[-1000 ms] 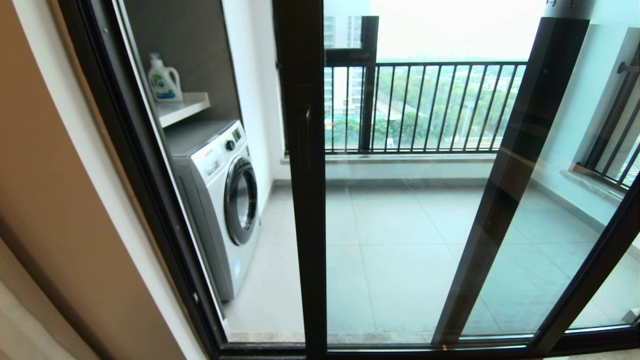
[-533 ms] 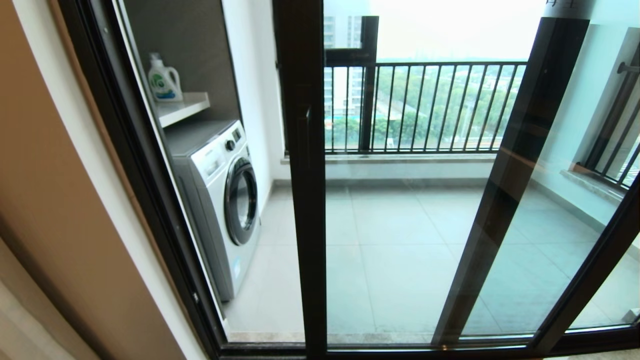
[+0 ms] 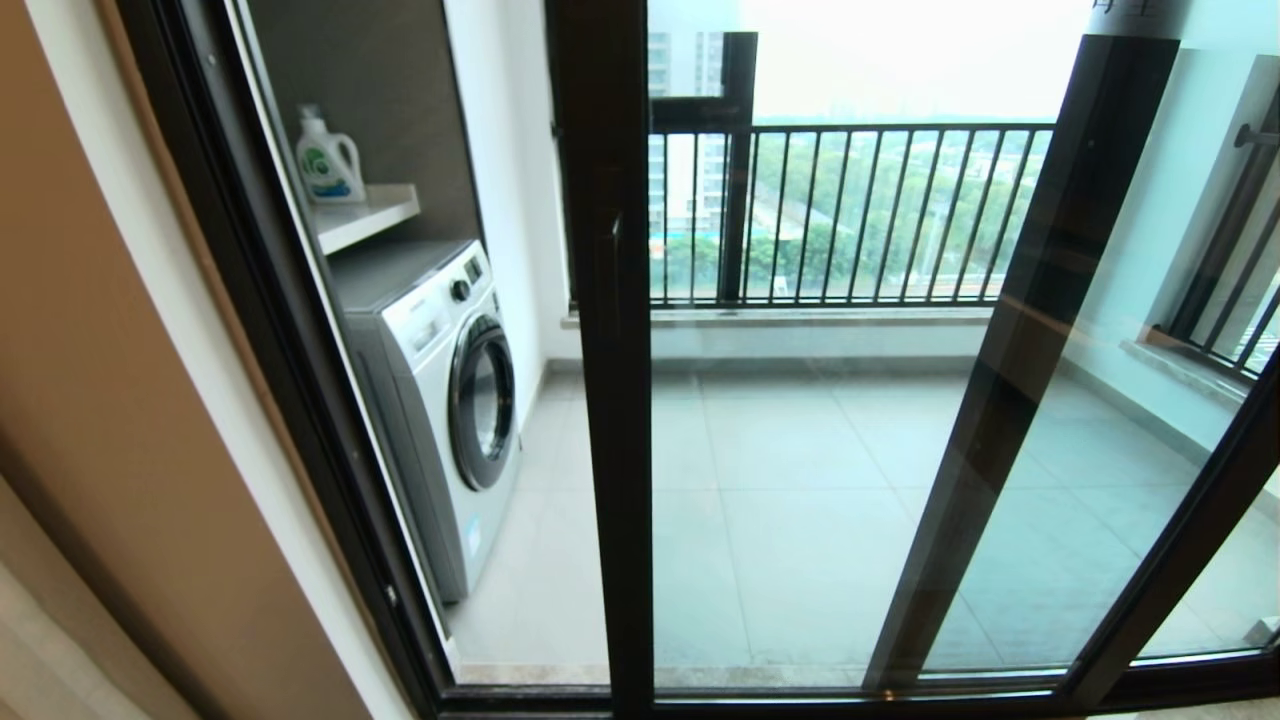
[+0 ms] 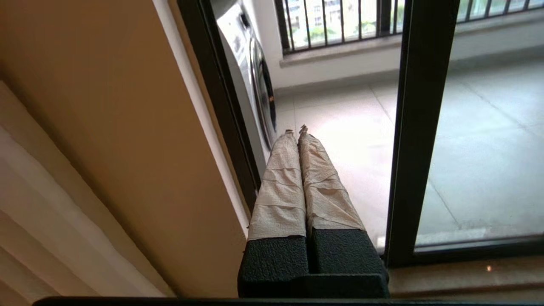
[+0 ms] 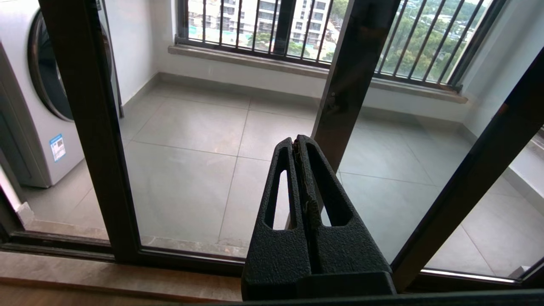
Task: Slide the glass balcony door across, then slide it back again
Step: Close the slid door
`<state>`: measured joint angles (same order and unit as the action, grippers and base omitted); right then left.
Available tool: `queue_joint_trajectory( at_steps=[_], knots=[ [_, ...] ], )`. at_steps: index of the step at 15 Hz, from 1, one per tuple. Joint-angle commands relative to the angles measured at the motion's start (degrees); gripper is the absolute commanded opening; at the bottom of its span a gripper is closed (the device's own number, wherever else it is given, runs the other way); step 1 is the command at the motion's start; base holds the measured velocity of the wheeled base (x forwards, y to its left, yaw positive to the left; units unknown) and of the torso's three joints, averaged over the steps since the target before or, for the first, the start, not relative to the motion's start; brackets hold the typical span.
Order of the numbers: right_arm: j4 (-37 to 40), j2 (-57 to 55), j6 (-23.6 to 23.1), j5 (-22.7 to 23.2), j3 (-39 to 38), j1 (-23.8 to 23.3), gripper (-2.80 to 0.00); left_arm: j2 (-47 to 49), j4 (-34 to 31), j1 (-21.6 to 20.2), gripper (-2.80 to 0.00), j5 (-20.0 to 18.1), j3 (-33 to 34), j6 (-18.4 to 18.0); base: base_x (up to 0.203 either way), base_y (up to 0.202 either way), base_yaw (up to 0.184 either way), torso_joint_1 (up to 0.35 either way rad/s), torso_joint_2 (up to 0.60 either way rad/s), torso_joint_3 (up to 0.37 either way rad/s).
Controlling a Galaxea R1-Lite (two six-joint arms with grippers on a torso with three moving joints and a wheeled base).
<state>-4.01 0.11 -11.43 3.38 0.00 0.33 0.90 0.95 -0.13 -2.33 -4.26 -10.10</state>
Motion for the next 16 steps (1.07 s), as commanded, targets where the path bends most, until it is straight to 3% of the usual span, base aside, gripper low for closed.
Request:
queue_joint_trajectory(
  at_steps=[1, 3, 5, 12, 14, 16],
  knots=[
    [-0.03, -0.11, -0.08, 0.02, -0.7, 0.02, -2.8, 6.42, -0.32, -0.1, -2.8, -0.32, -13.65, 3.24, 0.0, 0.0, 0.0, 0.0, 0.0, 0.0],
    [-0.03, -0.11, -0.08, -0.04, -0.7, 0.02, -2.8, 16.03, -0.68, -0.15, -2.8, -2.24, -31.56, 6.2, 0.0, 0.0, 0.0, 0.0, 0.0, 0.0],
    [-0.03, -0.09, -0.08, 0.05, -0.7, 0.02, -2.8, 23.07, -0.66, -0.21, -2.8, -4.77, -41.21, 8.3, 0.0, 0.0, 0.0, 0.0, 0.0, 0.0],
    [-0.03, -0.11, -0.08, 0.05, -0.7, 0.02, -2.8, 54.84, 9.63, 0.45, -2.8, -13.46, -43.43, 10.71, 0.0, 0.0, 0.0, 0.0, 0.0, 0.0],
    [-0.03, -0.11, -0.08, 0.05, -0.7, 0.02, -2.8, 63.51, 13.66, 2.67, -2.8, -14.43, -45.2, 11.37, 0.0, 0.0, 0.0, 0.0, 0.0, 0.0],
    [-0.03, -0.05, -0.08, -0.04, -0.7, 0.02, -2.8, 70.04, 16.39, 8.47, -2.8, -14.41, -48.16, 11.81, 0.0, 0.0, 0.0, 0.0, 0.0, 0.0]
  ],
)
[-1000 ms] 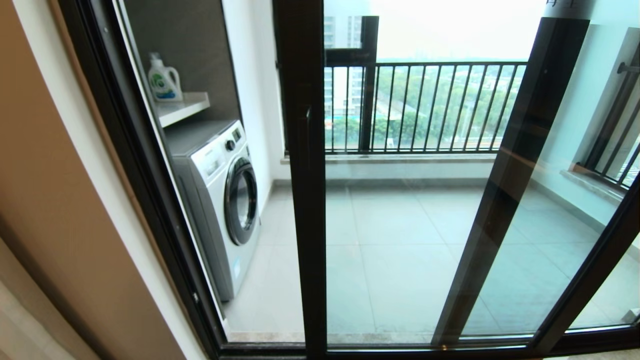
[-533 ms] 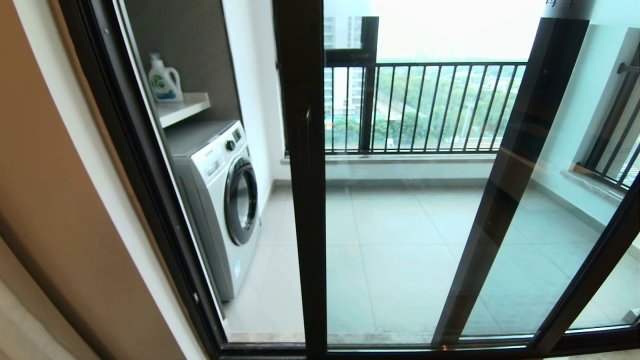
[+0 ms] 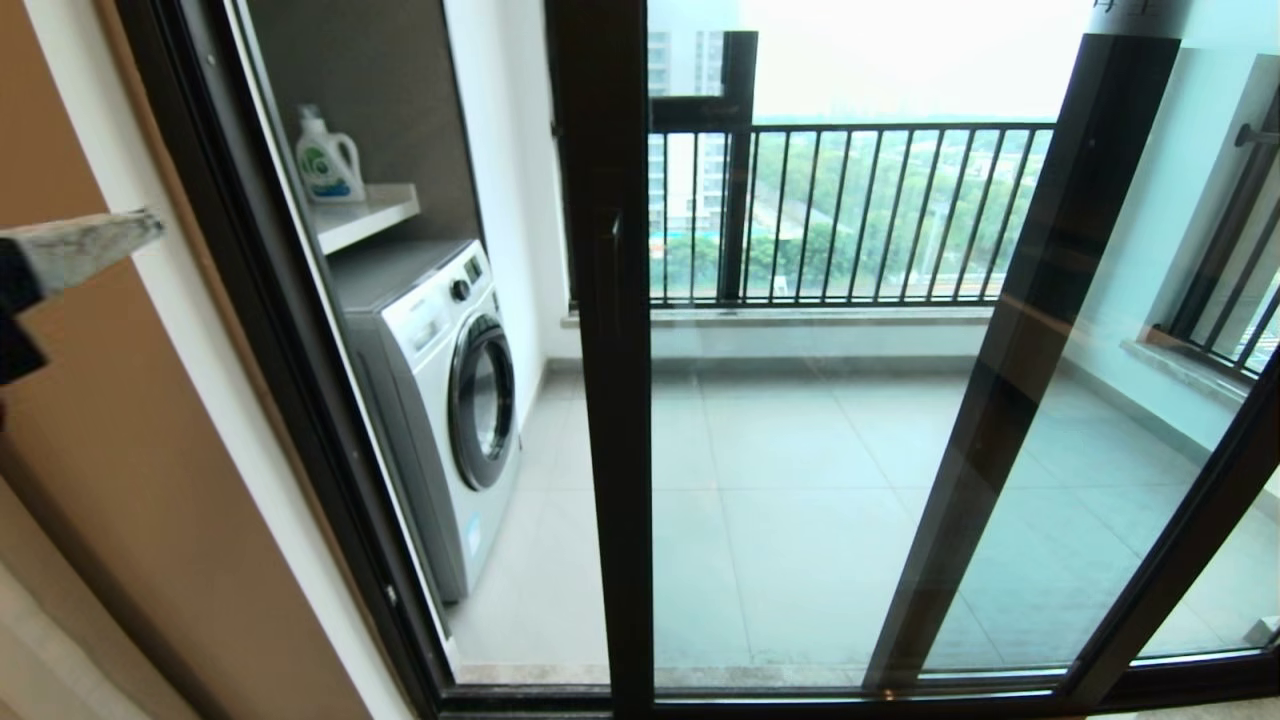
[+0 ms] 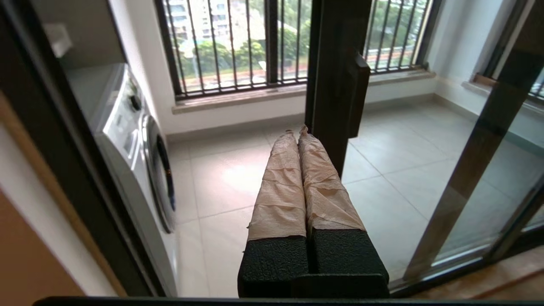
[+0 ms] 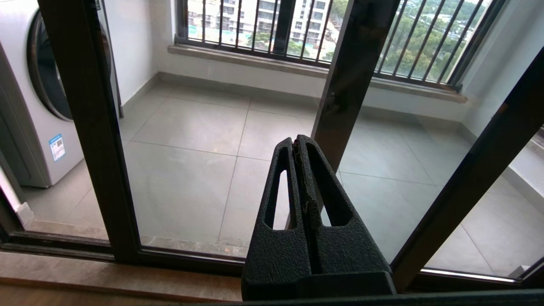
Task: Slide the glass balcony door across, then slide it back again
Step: Close the slid door
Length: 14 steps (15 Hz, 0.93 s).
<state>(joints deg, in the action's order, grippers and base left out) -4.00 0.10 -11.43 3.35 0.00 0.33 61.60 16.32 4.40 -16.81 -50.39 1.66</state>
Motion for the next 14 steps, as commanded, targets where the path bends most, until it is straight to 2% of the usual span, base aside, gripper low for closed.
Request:
queue_joint_trajectory(
  at_steps=[1, 4, 8, 11, 14],
  knots=[
    [-0.04, -0.09, -0.08, 0.01, -0.7, 0.02, -2.8, 11.72, 1.58, 7.59, -2.8, 0.96, -3.43, 0.15, 0.0, 0.0, 0.0, 0.0, 0.0, 0.0],
    [-0.04, -0.1, -0.08, 0.07, -0.7, 0.02, -2.8, 20.34, 3.28, 17.23, -2.8, 8.01, -5.14, 0.54, 0.0, 0.0, 0.0, 0.0, 0.0, 0.0],
    [-0.04, -0.09, -0.08, -0.01, -0.7, 0.02, -2.8, 31.44, 13.63, 21.94, -2.8, 13.04, -8.63, 5.18, 0.0, 0.0, 0.0, 0.0, 0.0, 0.0],
    [-0.04, -0.1, -0.08, 0.01, -0.7, 0.02, -2.8, 36.84, 14.98, 27.61, -2.8, 17.65, -15.02, 5.87, 0.0, 0.0, 0.0, 0.0, 0.0, 0.0],
    [-0.04, -0.1, -0.08, 0.06, -0.7, 0.02, -2.8, 41.64, 15.12, 31.06, -2.8, 18.3, -20.01, 5.8, 0.0, 0.0, 0.0, 0.0, 0.0, 0.0]
  ],
)
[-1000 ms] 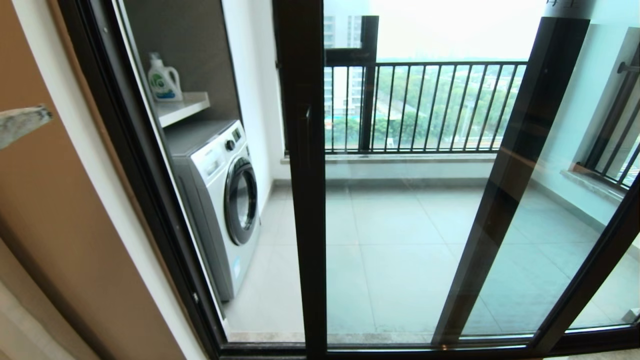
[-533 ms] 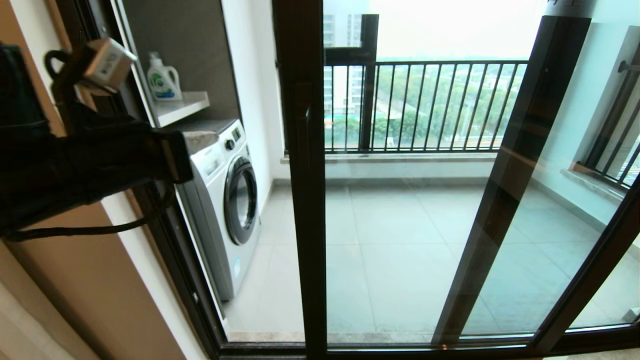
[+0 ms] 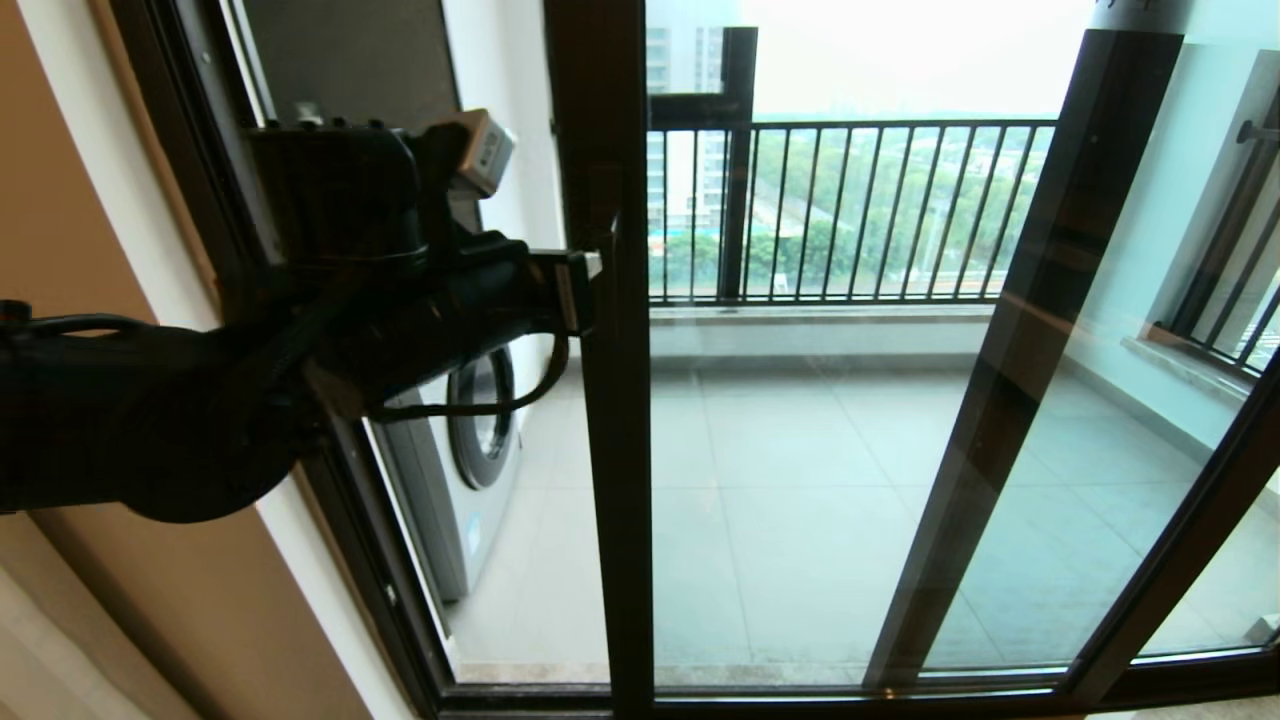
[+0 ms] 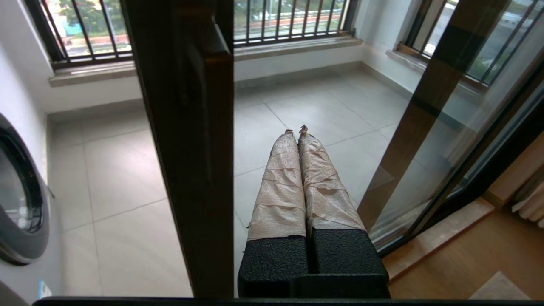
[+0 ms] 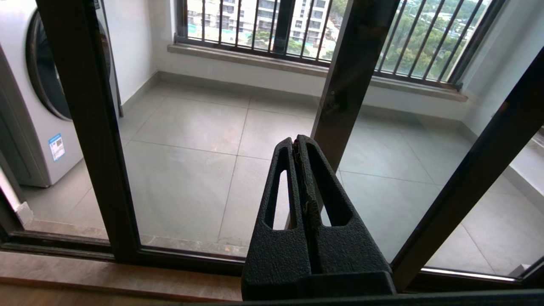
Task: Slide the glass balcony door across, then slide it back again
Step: Close the slid door
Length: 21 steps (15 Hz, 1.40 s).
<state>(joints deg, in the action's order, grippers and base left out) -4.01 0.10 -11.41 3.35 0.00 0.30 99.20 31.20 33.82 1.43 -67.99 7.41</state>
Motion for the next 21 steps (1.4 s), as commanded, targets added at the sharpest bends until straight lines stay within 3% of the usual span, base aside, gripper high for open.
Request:
queue_joint_trajectory(
  at_steps=[1, 9, 13, 19, 21],
  knots=[
    [-0.03, -0.04, -0.1, 0.04, -0.7, 0.05, -2.8, 5.6, 0.26, 2.31, -2.8, 0.07, -4.16, 0.05, 0.0, 0.0, 0.0, 0.0, 0.0, 0.0],
    [-0.03, -0.1, -0.1, 0.04, -0.7, 0.05, -2.8, 17.95, 0.44, 2.9, -2.8, 3.19, -16.74, -0.12, 0.0, 0.0, 0.0, 0.0, 0.0, 0.0],
    [-0.03, -0.1, -0.1, 0.05, -0.7, 0.05, -2.8, 22.35, 0.36, 0.99, -2.8, 8.51, -23.83, -1.27, 0.0, 0.0, 0.0, 0.0, 0.0, 0.0],
    [-0.03, -0.1, -0.1, 0.08, -0.7, 0.05, -2.8, 21.82, -0.17, -3.31, -2.8, 9.13, -25.35, -3.01, 0.0, 0.0, 0.0, 0.0, 0.0, 0.0],
    [-0.03, -0.06, -0.1, -0.01, -0.7, 0.05, -2.8, 22.26, 0.24, -4.15, -2.8, 10.66, -25.51, -5.72, 0.0, 0.0, 0.0, 0.0, 0.0, 0.0]
  ],
)
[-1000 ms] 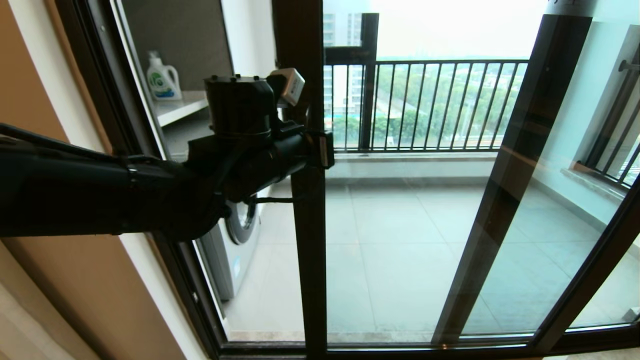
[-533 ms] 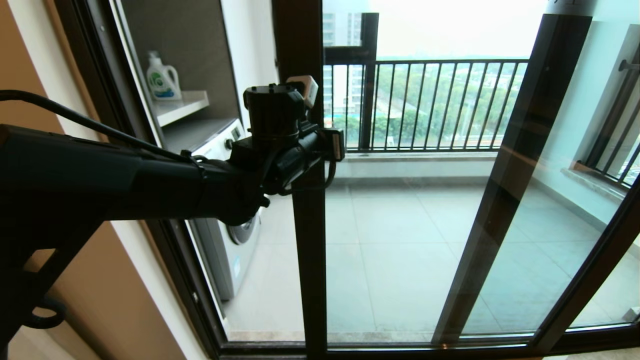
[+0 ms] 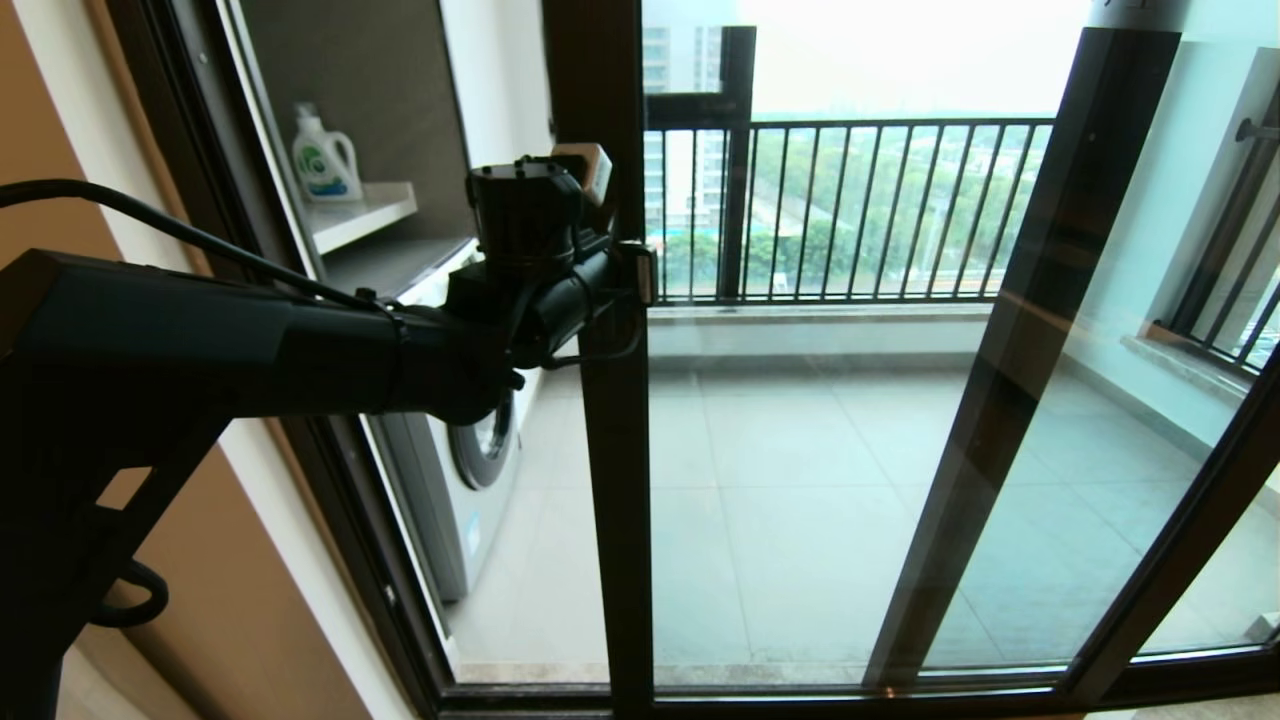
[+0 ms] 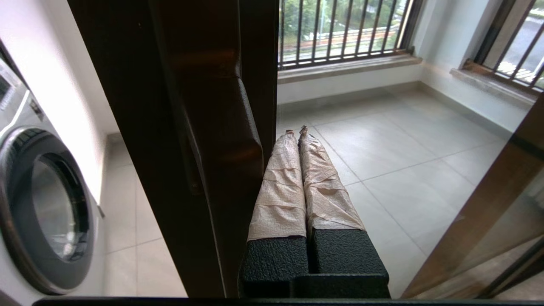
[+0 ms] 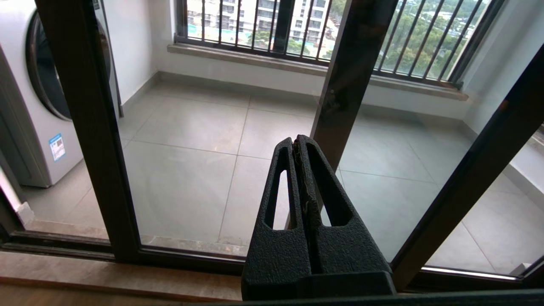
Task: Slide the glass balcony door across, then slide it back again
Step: Close the slid door
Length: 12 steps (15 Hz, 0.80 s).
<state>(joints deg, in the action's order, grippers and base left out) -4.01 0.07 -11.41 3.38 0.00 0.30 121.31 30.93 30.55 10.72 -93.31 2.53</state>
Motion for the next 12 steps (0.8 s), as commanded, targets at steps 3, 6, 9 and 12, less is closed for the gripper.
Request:
queue_joint_trajectory(
  at_steps=[3, 6, 9, 12],
  knots=[
    [-0.03, -0.07, -0.1, -0.02, -0.7, 0.05, -2.8, -0.19, 0.54, -1.19, -2.8, 1.94, -0.12, -0.95, 0.0, 0.0, 0.0, 0.0, 0.0, 0.0],
    [-0.03, -0.07, -0.1, 0.05, -0.7, 0.05, -2.8, -0.72, 0.45, -1.73, -2.8, 1.94, 0.32, -0.95, 0.0, 0.0, 0.0, 0.0, 0.0, 0.0],
    [-0.03, 0.0, -0.1, -0.02, -0.7, 0.05, -2.8, -1.37, 0.37, -2.17, -2.8, 2.03, 0.68, -0.95, 0.0, 0.0, 0.0, 0.0, 0.0, 0.0],
    [-0.03, -0.07, -0.1, 0.04, -0.7, 0.05, -2.8, -2.57, 0.54, -2.67, -2.8, 2.03, 2.4, -0.95, 0.0, 0.0, 0.0, 0.0, 0.0, 0.0]
  ],
)
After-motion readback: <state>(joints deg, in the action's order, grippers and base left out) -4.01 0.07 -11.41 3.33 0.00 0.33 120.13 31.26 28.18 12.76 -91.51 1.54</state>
